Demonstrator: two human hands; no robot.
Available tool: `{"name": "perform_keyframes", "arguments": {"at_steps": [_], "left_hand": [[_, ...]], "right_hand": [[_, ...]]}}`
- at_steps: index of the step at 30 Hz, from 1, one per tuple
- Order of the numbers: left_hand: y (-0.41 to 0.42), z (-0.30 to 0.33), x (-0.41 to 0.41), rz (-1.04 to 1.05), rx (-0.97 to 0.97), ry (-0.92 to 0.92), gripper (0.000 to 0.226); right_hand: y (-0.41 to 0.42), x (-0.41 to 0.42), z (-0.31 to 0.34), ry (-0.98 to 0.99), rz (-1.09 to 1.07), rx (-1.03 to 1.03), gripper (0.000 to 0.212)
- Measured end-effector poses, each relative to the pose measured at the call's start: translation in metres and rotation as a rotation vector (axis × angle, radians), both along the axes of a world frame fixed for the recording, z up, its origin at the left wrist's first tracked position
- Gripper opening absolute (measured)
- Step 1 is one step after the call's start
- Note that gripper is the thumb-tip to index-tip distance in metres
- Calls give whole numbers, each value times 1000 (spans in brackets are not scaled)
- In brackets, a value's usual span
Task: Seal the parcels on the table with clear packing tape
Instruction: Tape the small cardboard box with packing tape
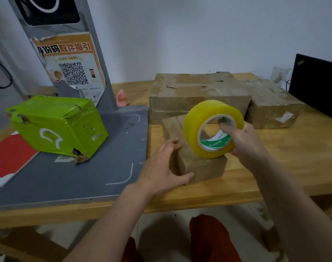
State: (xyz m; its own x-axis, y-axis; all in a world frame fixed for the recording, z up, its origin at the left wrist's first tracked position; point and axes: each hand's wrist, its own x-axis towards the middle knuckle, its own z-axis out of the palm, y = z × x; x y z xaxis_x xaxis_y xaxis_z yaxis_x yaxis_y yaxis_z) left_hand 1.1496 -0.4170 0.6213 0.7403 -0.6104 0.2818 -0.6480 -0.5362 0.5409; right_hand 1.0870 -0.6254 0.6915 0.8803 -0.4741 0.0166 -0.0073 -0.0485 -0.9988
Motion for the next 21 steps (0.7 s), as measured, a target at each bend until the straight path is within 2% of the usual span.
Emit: {"name": "perform_keyframes", "arguments": {"at_steps": [3, 6, 10, 14, 18, 21], "left_hand": [[-5, 7, 5, 4, 47, -73, 87], [-16, 16, 8, -75, 71, -84, 93], [-26, 11, 9, -139, -36, -63, 89], [-29, 6, 16, -161, -86, -134, 85], [-32, 6, 20, -179, 4, -192, 82], [-31, 9, 20, -220, 47, -242, 70]], "right_hand": [[4, 2, -2, -34, -10, -5, 6], [7, 4, -3, -77, -68, -76, 14], [10, 5, -2, -137, -93, -155, 15], [7, 8, -2, -147, -92, -155, 9], [6, 7, -5, -153, -96, -86, 10], [5, 7, -8, -146, -83, -114, 10]]}}
